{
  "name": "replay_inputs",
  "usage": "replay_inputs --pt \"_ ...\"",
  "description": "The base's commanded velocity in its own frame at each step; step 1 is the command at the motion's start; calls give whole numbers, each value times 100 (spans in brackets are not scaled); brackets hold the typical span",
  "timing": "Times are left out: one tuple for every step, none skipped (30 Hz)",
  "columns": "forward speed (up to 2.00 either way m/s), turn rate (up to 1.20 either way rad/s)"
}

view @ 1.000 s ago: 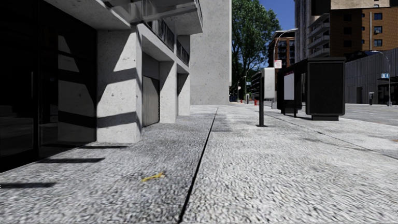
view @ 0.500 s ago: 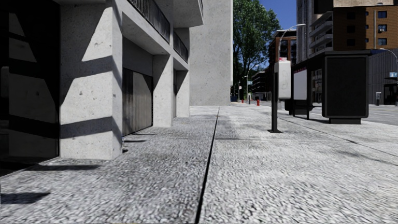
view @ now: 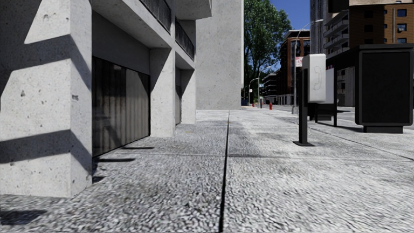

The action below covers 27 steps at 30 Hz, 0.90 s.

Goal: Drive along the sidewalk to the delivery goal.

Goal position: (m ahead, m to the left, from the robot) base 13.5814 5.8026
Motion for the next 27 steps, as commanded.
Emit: replay_inputs --pt "159 0" --pt "159 0" --pt "159 0" --pt "159 0" --pt "159 0" --pt "159 0" --pt "159 0" --pt "159 0" --pt "159 0" --pt "159 0" --pt "159 0" --pt "159 0" --pt "159 0" --pt "159 0" --pt "159 0" --pt "159 0" --pt "159 0" --pt "158 0" --pt "158 0" --pt "158 0" --pt "158 0" --pt "158 0" --pt "158 0" --pt "158 0" --pt "158 0" --pt "158 0" --pt "158 0"
